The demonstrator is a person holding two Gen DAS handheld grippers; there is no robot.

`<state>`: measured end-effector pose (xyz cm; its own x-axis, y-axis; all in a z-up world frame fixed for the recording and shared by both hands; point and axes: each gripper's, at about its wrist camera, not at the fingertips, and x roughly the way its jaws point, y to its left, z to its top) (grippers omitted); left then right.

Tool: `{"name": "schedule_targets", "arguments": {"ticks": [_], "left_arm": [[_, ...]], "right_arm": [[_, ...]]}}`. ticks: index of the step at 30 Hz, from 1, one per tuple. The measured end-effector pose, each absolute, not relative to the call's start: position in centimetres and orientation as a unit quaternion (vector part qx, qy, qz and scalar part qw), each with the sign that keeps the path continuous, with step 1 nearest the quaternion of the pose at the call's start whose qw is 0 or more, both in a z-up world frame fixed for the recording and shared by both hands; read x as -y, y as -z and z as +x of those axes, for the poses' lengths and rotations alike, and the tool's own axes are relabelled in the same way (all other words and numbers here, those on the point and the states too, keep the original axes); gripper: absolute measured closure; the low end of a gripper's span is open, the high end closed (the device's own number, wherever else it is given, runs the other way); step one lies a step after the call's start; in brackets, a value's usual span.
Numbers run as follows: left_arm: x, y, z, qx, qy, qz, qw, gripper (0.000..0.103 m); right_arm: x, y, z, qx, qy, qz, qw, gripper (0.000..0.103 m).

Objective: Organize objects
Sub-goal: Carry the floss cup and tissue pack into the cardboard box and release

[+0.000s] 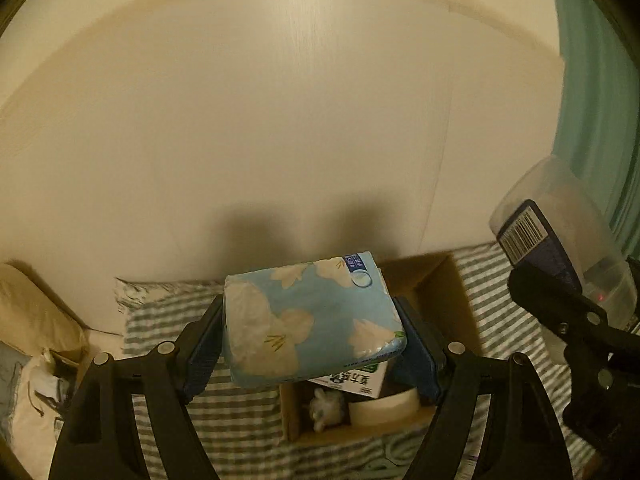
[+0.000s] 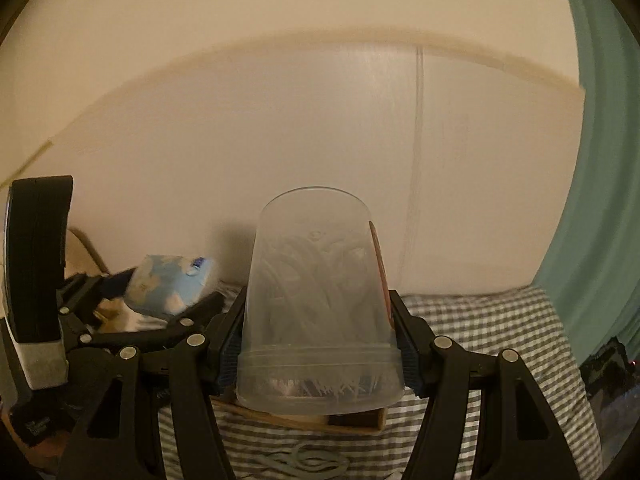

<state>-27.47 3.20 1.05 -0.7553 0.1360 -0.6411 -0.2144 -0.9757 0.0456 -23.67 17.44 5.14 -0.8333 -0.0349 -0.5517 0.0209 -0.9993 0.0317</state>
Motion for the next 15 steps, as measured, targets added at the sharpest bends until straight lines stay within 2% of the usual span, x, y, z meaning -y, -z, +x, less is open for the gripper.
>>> {"name": "schedule_targets", "arguments": {"ticks": [7,15], "left_arm": [[-4.9,5.1,-30.0,-0.101,-0.927,-0.344,0.11,0.022],[-5.2,7.4,-30.3,-0.109,-0.92,-0.356,0.122,0.021]], "right_arm": [[-19.0,2.2,-28.8,0.017,0.938,0.345,0.014,0.04],[-19.1,4.9,-31.2,0.015,0.935,0.354,0.015,0.04]]}}
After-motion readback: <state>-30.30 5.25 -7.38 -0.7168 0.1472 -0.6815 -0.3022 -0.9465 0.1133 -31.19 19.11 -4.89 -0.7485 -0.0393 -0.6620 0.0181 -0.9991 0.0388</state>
